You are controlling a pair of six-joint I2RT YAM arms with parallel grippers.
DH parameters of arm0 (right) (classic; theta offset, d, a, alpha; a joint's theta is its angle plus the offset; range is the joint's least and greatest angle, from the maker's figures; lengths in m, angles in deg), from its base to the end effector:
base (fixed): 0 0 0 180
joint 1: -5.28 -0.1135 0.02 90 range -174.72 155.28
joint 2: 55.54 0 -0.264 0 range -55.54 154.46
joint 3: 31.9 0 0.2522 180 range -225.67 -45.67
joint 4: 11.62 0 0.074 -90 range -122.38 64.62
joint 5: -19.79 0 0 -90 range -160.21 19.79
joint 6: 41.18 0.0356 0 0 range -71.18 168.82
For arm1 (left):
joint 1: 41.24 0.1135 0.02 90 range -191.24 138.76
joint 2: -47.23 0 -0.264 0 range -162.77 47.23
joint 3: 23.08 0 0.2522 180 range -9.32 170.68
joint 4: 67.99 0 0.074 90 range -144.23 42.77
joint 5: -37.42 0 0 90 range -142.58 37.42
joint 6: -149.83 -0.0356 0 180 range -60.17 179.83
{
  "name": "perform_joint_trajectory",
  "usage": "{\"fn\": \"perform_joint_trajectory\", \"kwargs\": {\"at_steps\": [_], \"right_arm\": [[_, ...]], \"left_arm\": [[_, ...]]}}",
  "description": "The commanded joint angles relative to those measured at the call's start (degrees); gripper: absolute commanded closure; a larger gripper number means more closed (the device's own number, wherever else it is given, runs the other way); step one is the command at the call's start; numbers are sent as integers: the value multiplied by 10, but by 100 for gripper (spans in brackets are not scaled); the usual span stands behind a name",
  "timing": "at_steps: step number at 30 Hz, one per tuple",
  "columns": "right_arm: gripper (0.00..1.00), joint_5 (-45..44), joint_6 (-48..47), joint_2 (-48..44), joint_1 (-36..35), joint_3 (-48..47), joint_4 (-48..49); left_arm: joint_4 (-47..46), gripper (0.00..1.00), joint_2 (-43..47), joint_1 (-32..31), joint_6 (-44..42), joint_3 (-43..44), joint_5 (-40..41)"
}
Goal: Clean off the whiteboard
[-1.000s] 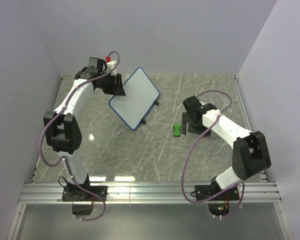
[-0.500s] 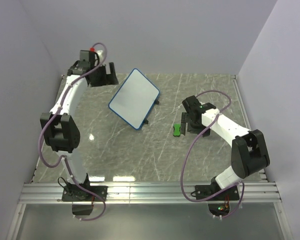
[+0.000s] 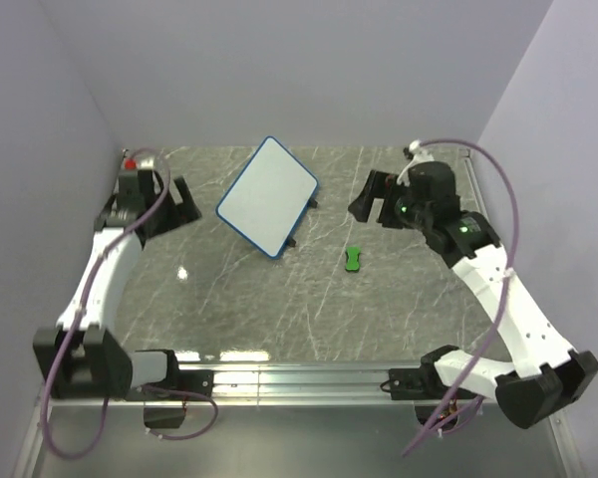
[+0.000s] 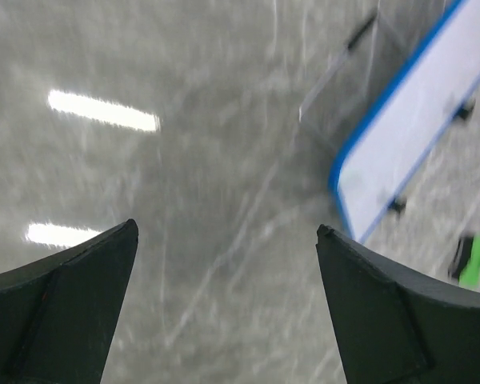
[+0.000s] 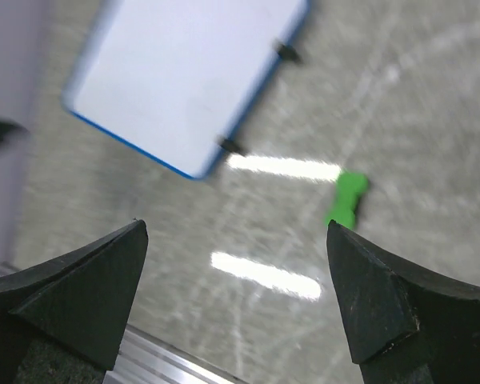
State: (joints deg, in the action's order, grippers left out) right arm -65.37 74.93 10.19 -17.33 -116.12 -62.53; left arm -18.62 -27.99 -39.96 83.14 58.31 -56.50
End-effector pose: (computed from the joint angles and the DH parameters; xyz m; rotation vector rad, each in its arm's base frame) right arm 0.2232 0.0962 0.3755 0.0161 2.1922 0.5811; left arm 0.2832 0.0039 0.3209 -0.4641 2.2919 -0.2719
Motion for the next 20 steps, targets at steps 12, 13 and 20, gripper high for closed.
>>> {"fn": "perform_joint_trajectory", "kwargs": {"at_steps": [12,13,20], "right_arm": [[0,163,39,-125,-2,5,96],[0,169,42,-123,-2,6,92],[0,132,53,-153,-2,26,92]], "left_arm": [[13,1,190,0,6,-104,14],[14,1,191,0,9,-105,11],[24,2,205,0,9,-111,3]]}}
